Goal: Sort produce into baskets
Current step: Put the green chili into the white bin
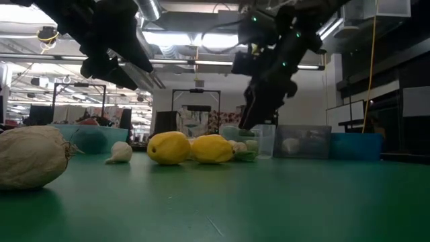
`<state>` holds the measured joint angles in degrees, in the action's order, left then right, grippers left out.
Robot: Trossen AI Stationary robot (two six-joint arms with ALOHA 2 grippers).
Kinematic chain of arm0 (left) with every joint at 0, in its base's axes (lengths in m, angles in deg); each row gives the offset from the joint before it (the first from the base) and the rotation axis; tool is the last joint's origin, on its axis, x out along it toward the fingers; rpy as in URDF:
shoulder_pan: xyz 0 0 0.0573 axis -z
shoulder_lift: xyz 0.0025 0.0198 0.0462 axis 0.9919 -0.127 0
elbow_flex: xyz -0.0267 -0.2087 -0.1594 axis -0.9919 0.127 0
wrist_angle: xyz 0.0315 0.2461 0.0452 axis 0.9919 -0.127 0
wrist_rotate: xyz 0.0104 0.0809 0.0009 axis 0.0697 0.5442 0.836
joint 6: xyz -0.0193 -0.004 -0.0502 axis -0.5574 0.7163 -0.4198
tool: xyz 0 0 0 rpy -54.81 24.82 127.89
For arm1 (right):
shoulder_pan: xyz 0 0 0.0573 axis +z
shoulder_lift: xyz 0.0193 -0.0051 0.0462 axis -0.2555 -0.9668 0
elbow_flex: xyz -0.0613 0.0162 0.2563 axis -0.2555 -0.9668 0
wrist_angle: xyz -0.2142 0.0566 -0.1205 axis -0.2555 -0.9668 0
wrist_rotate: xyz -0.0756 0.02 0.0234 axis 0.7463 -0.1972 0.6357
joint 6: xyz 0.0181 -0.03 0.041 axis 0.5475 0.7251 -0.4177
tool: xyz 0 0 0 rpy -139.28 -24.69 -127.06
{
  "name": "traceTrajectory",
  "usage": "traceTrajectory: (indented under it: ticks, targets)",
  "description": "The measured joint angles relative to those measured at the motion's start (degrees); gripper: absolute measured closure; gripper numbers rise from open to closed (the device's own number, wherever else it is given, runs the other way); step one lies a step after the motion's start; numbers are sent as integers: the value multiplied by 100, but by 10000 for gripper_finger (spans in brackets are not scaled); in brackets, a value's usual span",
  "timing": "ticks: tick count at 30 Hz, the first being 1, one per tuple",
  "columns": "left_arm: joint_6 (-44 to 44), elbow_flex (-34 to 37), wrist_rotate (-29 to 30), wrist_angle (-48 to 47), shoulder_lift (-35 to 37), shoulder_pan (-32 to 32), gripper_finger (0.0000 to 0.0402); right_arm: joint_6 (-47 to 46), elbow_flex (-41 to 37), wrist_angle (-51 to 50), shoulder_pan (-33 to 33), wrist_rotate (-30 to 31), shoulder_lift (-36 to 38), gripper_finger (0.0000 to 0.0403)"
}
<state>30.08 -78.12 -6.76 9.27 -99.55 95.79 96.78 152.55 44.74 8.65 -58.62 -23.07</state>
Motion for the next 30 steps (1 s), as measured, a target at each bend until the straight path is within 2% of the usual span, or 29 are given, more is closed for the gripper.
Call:
traceTrajectory:
  ticks: [12,16,30]
  targets:
    - [0,0,51,6,0,0,52,-170,-819,1464,2,253,-75,127]
    - [0,0,55,8,0,-1,52,-190,-870,1543,2,458,-150,127]
    - [-13,-1,59,18,0,1,52,-421,-870,1761,11,492,-661,127]
